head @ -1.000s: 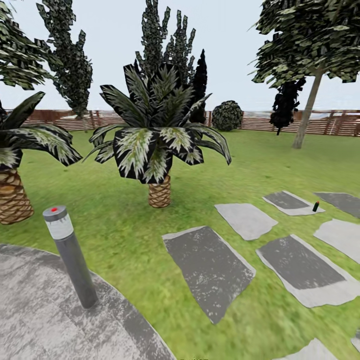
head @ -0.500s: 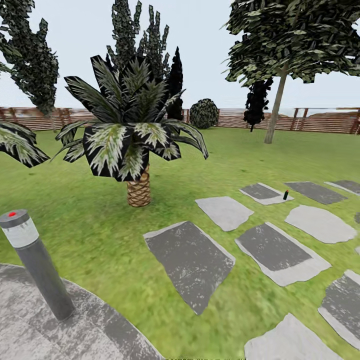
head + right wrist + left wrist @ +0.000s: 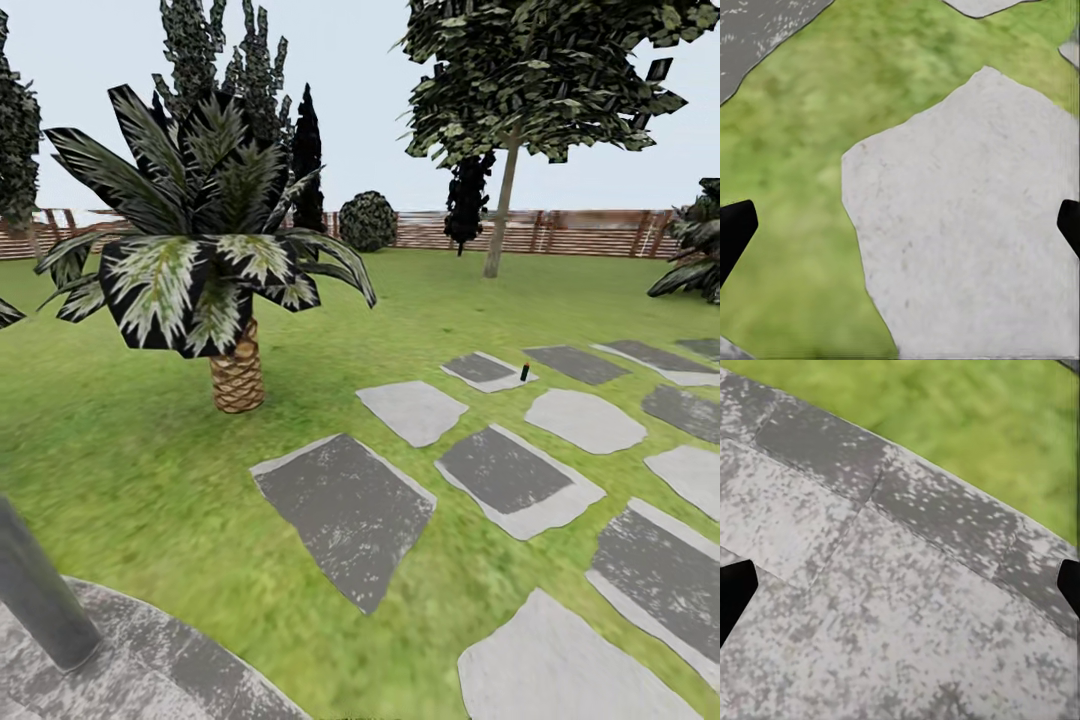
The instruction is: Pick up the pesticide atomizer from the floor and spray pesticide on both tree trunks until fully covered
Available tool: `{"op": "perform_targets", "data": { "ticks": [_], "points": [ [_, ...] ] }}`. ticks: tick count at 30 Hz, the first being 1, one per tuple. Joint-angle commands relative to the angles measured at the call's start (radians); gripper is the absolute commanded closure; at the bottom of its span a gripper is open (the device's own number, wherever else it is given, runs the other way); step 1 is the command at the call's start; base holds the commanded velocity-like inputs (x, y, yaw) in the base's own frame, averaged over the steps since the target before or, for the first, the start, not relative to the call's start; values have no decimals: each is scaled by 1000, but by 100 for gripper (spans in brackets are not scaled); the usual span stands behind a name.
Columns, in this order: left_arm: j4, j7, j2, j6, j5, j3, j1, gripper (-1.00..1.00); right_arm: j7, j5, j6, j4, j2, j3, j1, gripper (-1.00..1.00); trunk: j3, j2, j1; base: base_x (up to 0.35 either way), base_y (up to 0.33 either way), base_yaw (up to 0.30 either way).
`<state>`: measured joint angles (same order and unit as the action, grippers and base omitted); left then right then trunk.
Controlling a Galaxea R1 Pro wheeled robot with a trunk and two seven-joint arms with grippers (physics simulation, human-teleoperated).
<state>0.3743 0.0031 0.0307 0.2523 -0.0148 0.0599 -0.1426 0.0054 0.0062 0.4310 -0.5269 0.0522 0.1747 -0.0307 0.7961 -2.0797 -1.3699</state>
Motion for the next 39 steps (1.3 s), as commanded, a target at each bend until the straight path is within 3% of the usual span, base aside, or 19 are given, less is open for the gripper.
{"op": "perform_targets", "data": {
  "ticks": [1,31,39],
  "points": [
    [0,0,0,0,0,0,0,-100,0,0,0,0,0,0,0,-100,4,-7,-4,0,0,-258],
    [2,0,3,1,1,0,1,-100,0,0,0,0,0,-1,0,-100,125,-217,-119,0,0,-262],
    [2,0,5,-1,1,0,1,-100,-2,7,0,6,0,-1,0,-100,126,-217,-119,209,0,-57]
  ]
}}
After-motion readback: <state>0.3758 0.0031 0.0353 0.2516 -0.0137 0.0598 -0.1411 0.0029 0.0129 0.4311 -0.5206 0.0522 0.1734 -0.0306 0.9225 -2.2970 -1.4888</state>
